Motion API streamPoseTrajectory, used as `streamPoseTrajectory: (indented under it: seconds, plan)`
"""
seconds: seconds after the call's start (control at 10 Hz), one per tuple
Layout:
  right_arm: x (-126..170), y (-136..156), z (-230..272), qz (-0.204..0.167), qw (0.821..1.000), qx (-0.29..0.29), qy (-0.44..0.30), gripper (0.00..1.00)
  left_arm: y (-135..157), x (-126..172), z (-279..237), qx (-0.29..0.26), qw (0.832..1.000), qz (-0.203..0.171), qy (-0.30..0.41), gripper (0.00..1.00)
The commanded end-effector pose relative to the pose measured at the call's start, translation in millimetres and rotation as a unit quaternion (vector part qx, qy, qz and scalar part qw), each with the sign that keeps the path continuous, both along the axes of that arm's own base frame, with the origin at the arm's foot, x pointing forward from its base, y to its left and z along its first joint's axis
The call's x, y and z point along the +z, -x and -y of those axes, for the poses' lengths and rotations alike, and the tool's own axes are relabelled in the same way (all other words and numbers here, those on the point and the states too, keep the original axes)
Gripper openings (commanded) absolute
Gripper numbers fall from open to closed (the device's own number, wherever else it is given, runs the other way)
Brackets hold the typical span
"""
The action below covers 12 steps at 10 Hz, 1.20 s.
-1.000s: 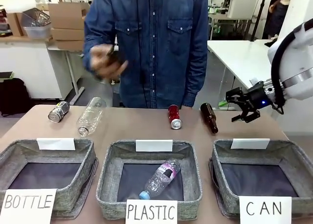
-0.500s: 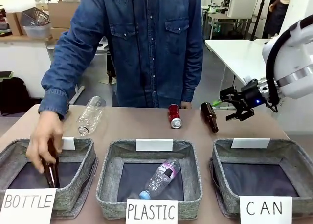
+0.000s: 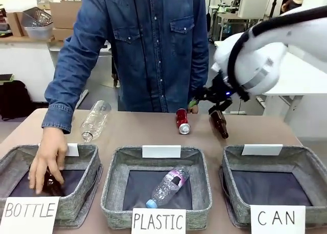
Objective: Sort the can waste into the basket.
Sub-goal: Pick up the can waste from the table and place it in the right Fabric basket.
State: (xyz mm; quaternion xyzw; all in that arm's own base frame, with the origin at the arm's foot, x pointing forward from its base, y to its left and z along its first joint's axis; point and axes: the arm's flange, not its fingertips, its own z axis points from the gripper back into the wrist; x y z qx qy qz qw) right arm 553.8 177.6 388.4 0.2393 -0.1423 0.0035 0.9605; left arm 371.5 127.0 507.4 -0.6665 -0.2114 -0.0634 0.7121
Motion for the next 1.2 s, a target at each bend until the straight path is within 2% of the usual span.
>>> streamPoseTrajectory:
  seconds: [0.0, 0.2, 0.4, 0.5, 0.8, 0.9, 1.0, 1.1]
  plan:
    - [-5, -38, -38, -0.027, 0.996, 0.023, 0.076, 1.0, 1, 2, 1, -0.001, 1.0, 0.012, 0.009, 1.0]
    - [-21, -49, -68, -0.029, 0.99, 0.004, 0.137, 1.0, 1, 2, 1, -0.001, 1.0, 0.012, 0.009, 1.0]
    - [-43, -55, -95, -0.015, 0.989, 0.015, 0.146, 1.0, 1, 2, 1, -0.001, 1.0, 0.012, 0.009, 1.0]
    - [-57, -60, -107, -0.014, 0.985, 0.005, 0.173, 1.0, 1, 2, 1, -0.001, 1.0, 0.012, 0.009, 1.0]
    - [-91, -75, -123, -0.038, 0.977, 0.005, 0.209, 1.0, 1, 2, 1, -0.001, 1.0, 0.012, 0.009, 1.0]
    - [-94, -75, -124, -0.037, 0.978, 0.008, 0.207, 1.0, 1, 2, 1, -0.001, 1.0, 0.012, 0.009, 1.0]
    - [-94, -74, -122, -0.034, 0.977, 0.007, 0.209, 0.6, 1, 2, 1, -0.001, 1.0, 0.012, 0.009, 1.0]
    - [-93, -74, -119, -0.038, 0.978, 0.007, 0.204, 0.41, 1, 2, 1, -0.001, 1.0, 0.012, 0.009, 1.0]
